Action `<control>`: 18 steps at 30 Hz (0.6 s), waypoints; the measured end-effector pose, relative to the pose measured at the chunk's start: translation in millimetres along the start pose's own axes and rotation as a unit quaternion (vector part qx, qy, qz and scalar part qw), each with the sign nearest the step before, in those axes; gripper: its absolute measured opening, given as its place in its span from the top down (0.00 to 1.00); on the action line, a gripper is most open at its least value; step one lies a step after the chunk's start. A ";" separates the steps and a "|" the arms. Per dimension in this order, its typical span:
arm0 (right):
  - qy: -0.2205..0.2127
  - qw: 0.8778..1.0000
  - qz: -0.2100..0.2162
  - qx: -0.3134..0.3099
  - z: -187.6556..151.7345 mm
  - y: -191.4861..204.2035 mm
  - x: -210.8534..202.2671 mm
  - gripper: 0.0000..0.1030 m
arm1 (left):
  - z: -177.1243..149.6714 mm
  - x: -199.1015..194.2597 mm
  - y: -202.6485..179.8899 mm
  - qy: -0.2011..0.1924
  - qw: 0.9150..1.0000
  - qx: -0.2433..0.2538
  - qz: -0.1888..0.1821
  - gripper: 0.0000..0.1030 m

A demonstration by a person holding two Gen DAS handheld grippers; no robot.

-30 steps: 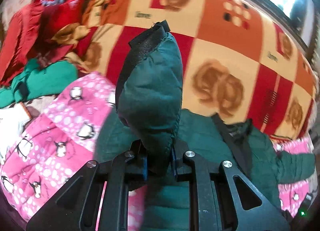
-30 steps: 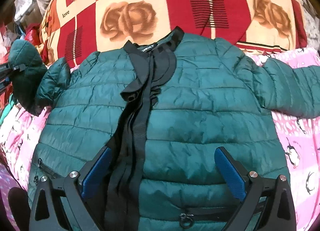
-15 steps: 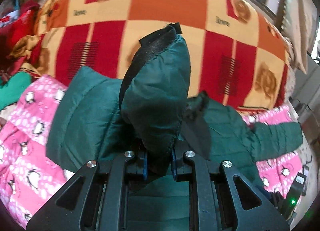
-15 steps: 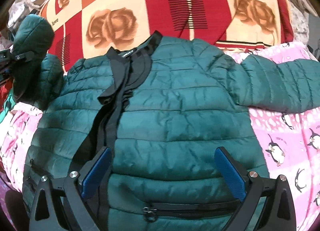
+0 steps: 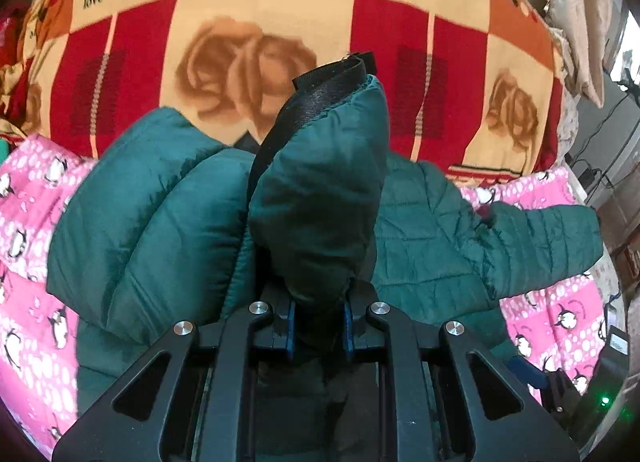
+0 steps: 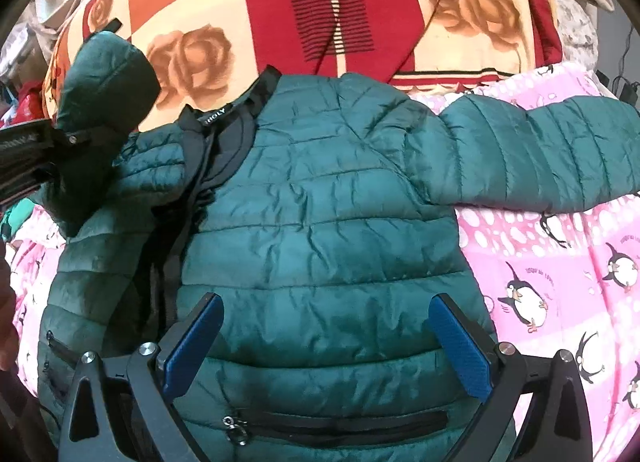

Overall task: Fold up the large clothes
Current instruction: 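Carry the sleeve with the left gripper across the jacket front and release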

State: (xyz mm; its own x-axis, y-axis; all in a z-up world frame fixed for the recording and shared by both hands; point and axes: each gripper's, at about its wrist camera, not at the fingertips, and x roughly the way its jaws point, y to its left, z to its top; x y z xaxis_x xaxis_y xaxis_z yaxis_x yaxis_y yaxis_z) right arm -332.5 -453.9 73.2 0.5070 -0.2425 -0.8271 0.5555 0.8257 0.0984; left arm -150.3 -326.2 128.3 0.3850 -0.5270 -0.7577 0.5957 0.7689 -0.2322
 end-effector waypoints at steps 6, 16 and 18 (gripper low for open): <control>0.019 1.000 -0.018 -0.011 -3.4 0.4 13.6 0.01 | -12.7 33.3 5.1 0.042 0.999 -0.020 -0.013 0.85; 0.019 0.999 -0.021 -0.016 -1.2 1.1 12.1 0.01 | -20.4 35.9 0.1 0.051 0.999 0.009 -0.013 0.66; 0.020 1.000 -0.018 -0.010 0.3 0.6 11.4 0.01 | -20.5 31.4 -1.4 0.050 0.998 0.011 -0.023 0.44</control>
State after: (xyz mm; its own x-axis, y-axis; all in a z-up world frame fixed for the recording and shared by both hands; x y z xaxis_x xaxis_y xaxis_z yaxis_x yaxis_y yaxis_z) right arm -326.3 -456.3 64.0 0.4605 -0.2518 -0.8512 0.5593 0.8269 0.0579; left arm -153.5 -336.4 92.3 0.2852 -0.5229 -0.8032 0.6269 0.7357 -0.2564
